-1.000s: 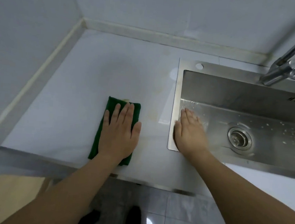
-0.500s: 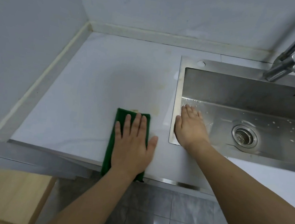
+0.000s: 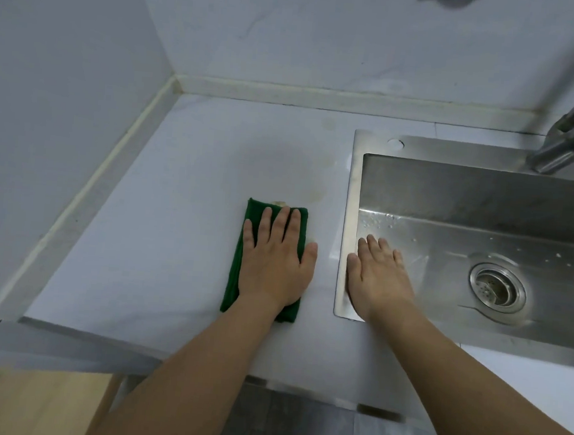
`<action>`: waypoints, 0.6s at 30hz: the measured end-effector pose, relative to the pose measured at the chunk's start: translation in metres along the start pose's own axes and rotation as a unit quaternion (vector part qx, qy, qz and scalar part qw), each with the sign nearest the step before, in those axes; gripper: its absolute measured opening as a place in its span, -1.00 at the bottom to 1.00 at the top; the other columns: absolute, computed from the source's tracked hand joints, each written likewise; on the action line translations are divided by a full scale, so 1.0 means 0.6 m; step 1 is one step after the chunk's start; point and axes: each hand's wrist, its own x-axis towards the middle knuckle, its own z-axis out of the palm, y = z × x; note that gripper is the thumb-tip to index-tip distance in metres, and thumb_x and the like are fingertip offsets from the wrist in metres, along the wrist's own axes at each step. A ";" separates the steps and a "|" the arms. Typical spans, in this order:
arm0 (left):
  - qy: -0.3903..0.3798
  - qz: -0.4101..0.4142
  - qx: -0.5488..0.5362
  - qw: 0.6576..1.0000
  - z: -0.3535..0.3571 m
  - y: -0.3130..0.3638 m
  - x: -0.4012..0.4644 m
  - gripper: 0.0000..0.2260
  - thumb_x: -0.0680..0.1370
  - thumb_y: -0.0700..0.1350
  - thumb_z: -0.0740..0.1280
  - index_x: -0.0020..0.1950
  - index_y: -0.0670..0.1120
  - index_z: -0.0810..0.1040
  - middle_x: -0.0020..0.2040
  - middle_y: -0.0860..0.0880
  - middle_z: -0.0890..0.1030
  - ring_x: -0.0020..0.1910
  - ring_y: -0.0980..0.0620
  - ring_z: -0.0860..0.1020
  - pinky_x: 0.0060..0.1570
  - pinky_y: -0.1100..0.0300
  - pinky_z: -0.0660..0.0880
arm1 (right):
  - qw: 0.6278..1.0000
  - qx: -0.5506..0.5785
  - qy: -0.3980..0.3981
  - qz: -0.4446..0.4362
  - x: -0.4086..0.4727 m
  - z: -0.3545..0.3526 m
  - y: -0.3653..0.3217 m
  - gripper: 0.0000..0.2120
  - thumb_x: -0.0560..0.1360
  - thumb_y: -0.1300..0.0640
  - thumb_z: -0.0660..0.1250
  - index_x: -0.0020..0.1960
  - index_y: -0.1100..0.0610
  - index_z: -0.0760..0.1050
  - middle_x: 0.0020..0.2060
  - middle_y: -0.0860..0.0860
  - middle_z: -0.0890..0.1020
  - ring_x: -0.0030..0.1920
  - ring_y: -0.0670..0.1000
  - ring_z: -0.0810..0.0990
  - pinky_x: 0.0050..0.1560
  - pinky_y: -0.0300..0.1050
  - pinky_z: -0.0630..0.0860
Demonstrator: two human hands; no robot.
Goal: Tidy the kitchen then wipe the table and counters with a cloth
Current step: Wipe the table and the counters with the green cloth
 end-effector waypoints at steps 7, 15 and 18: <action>-0.003 0.004 0.003 1.000 -0.007 0.001 0.110 -0.41 0.62 0.19 -0.13 0.60 -0.02 -0.11 0.60 -0.02 -0.08 0.57 -0.04 -0.14 0.50 -0.12 -0.22 | 0.999 0.035 0.017 -0.017 0.018 -0.022 0.001 -0.46 0.66 -0.04 -0.15 0.58 0.16 -0.10 0.57 0.06 -0.09 0.55 0.00 -0.15 0.51 -0.08 -0.24; 0.018 0.002 -0.003 1.000 -0.004 0.000 0.240 -0.40 0.61 0.21 -0.11 0.60 -0.01 -0.07 0.60 -0.01 -0.03 0.56 -0.03 -0.11 0.49 -0.10 -0.26 | 0.996 -0.044 0.061 -0.049 0.249 -0.141 0.003 -0.44 0.66 0.00 -0.12 0.57 0.21 -0.15 0.56 0.11 -0.15 0.55 0.08 -0.18 0.51 -0.02 -0.23; 0.021 -0.001 0.000 1.000 -0.008 -0.001 0.294 -0.40 0.61 0.23 -0.11 0.60 0.00 -0.07 0.60 -0.01 -0.03 0.56 -0.03 -0.12 0.49 -0.09 -0.27 | 0.996 -0.080 0.034 -0.028 0.314 -0.160 0.014 -0.42 0.66 -0.04 -0.16 0.56 0.22 -0.21 0.55 0.11 -0.21 0.55 0.07 -0.23 0.51 0.00 -0.26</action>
